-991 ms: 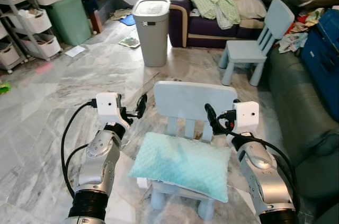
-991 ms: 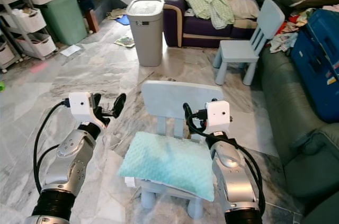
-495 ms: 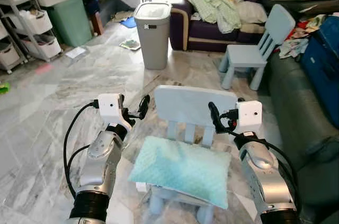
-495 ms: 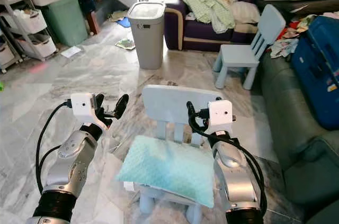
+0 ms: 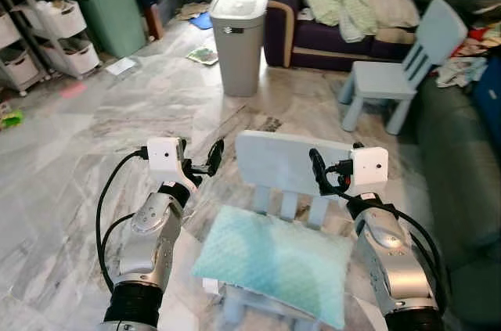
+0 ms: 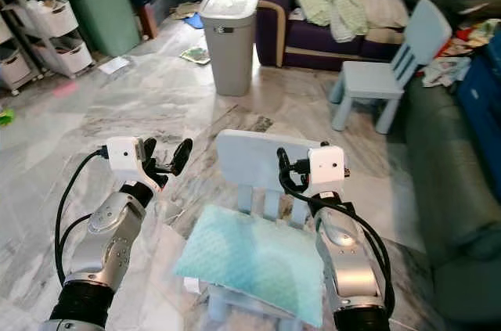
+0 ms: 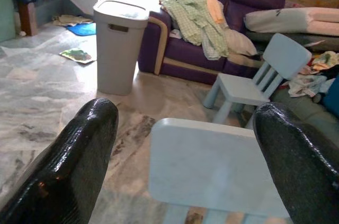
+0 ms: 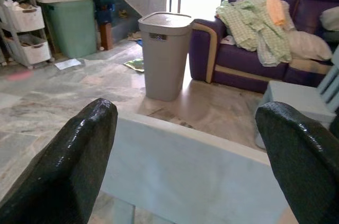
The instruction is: Move the pillow to the sofa
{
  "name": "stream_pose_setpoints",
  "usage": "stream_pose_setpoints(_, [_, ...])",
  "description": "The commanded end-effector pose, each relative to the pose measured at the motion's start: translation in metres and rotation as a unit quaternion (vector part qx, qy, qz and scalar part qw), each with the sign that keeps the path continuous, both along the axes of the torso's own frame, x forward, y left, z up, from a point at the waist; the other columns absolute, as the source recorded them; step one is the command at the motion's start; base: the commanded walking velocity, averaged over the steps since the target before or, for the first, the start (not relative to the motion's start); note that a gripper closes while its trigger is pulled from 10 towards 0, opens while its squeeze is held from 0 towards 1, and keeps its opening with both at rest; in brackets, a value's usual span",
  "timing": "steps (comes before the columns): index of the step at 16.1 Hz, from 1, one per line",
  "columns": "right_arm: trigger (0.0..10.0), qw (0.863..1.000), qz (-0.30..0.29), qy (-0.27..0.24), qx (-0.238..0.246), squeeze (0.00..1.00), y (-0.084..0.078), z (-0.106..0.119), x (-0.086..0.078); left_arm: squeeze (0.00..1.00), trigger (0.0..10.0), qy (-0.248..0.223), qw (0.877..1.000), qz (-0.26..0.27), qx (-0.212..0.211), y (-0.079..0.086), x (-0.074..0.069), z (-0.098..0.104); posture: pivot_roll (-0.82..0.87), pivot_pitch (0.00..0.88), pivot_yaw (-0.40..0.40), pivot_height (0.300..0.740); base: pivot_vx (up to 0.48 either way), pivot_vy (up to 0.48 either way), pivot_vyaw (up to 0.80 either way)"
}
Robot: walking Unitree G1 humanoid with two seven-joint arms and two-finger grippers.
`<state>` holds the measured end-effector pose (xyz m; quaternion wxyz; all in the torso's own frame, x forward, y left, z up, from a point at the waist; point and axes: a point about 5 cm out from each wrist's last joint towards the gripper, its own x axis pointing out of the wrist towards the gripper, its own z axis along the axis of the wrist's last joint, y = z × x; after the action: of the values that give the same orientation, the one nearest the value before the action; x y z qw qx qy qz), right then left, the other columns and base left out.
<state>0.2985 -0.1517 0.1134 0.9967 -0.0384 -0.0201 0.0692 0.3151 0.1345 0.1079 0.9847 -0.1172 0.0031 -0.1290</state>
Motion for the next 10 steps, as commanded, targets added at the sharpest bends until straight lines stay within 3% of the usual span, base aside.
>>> stream_pose_setpoints(1, [10.0, 1.0, -0.006, -0.008, -0.001, 0.0, -0.0019, 0.0034, 0.0001, 0.0, 10.0, -0.004, 1.0, 0.002, 0.002, 0.0015, -0.0003, 0.0025, -0.1, 0.0, 0.035, 0.74, 0.356, 0.0, 0.0])
stream_pose_setpoints(5, [10.0, 1.0, -0.005, -0.008, -0.001, 0.0, -0.0014, 0.0037, 0.0003, 0.0, 10.0, -0.015, 1.0, -0.001, -0.007, 0.0008, -0.0012, 0.0049, -0.1, 0.0, 0.035, 0.74, 0.353, 0.0, 0.0])
stream_pose_setpoints(10, [10.0, 1.0, -0.004, -0.006, -0.002, 0.0, -0.0007, 0.0028, -0.0009, 0.0, 10.0, 0.0, 1.0, 0.015, -0.005, 0.0045, -0.002, 0.001, -0.09, 0.0, 0.034, 0.74, 0.0, 0.0, 0.0])
